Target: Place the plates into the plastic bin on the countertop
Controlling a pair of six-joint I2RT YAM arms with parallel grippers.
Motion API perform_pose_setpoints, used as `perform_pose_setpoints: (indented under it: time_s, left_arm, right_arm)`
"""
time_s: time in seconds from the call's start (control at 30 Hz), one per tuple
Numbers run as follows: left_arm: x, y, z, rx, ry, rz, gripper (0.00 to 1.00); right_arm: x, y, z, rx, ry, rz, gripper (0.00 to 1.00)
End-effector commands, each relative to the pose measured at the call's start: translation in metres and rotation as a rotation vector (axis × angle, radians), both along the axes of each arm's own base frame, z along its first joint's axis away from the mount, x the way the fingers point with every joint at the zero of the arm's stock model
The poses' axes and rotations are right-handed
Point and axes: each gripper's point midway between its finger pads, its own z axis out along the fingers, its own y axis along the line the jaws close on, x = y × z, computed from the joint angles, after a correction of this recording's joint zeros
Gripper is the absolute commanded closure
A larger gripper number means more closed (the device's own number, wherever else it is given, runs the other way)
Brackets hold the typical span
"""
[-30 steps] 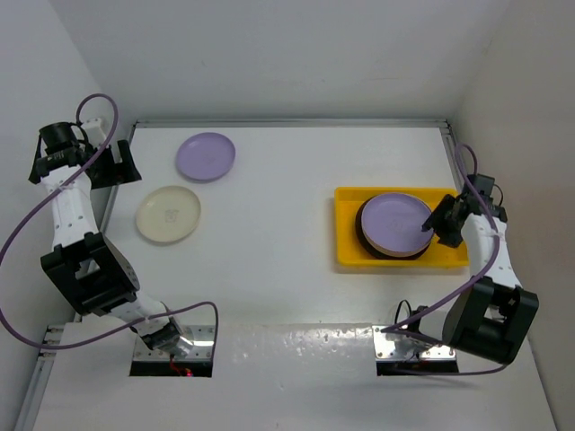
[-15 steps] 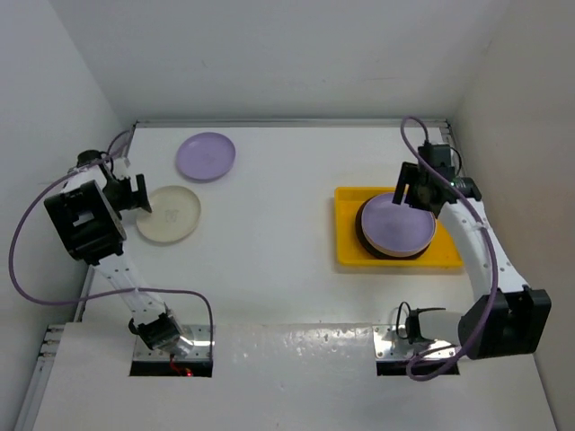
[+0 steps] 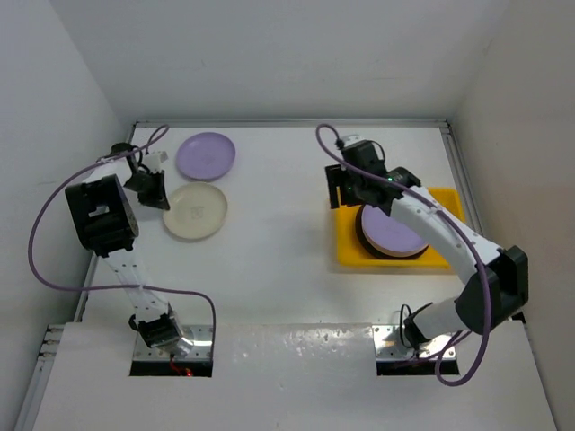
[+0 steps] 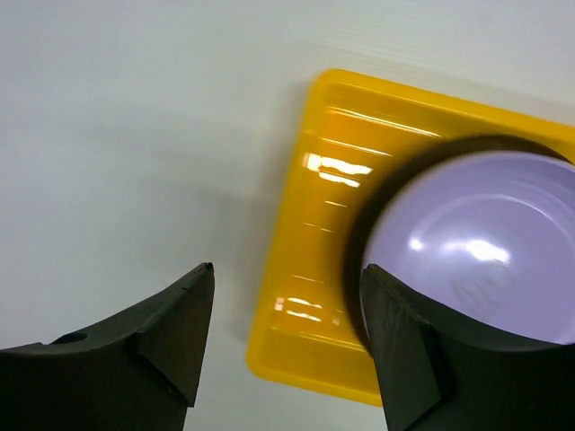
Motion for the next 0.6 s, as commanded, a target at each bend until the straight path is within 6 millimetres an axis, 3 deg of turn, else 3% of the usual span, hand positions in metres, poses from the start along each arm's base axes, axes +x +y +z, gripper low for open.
perform_pose_setpoints:
  time_s: [0.0, 0.07, 0.1, 0.17, 0.2, 0.27, 0.3, 0.33, 0.4, 0.43, 0.47, 0.57]
  left_arm:
    - [-0.001, -0.065, 0.039, -0.057, -0.058, -0.222, 1.0]
    - [0.001, -0.089, 0.075, -0.071, -0.124, -0.289, 1.0]
    - [0.002, -0.111, 0.088, -0.078, -0.147, -0.341, 1.0]
    - [0.003, -0.132, 0.11, -0.073, -0.194, -0.404, 1.0]
    - [0.005, -0.152, 0.131, -0.068, -0.235, -0.447, 1.0]
    - [0.001, -0.171, 0.144, -0.061, -0.242, -0.494, 1.0]
    - [0.004, -0.186, 0.159, -0.032, -0.273, -0.533, 1.0]
    - [0.003, -0.193, 0.164, -0.032, -0.28, -0.552, 1.0]
    - [0.002, -0.205, 0.179, -0.03, -0.307, -0.581, 1.0]
    - [-0.002, -0.215, 0.182, -0.043, -0.306, -0.606, 1.0]
    - [-0.004, -0.215, 0.181, -0.045, -0.293, -0.606, 1.0]
    - [-0.007, -0.229, 0.191, -0.096, -0.317, -0.641, 1.0]
  right_arm:
    - [0.016, 0.069, 0.022, 0.105, -0.088, 0.182, 0.34]
    - [0.015, 0.105, 0.033, 0.167, -0.107, 0.268, 0.33]
    - [0.012, 0.12, 0.019, 0.194, -0.06, 0.309, 0.33]
    - [0.014, 0.147, 0.028, 0.247, -0.099, 0.354, 0.3]
    - [0.014, 0.16, 0.019, 0.273, -0.067, 0.387, 0.28]
    - [0.022, 0.178, 0.021, 0.308, -0.083, 0.403, 0.23]
    - [0.028, 0.182, 0.016, 0.305, -0.072, 0.397, 0.23]
    - [0.036, 0.182, 0.024, 0.317, -0.089, 0.388, 0.23]
    - [0.044, 0.187, 0.017, 0.327, -0.077, 0.38, 0.25]
    - [0.04, 0.195, 0.012, 0.329, -0.07, 0.4, 0.27]
    - [0.049, 0.19, 0.012, 0.334, -0.084, 0.384, 0.29]
    - [0.053, 0.187, 0.003, 0.318, -0.088, 0.354, 0.45]
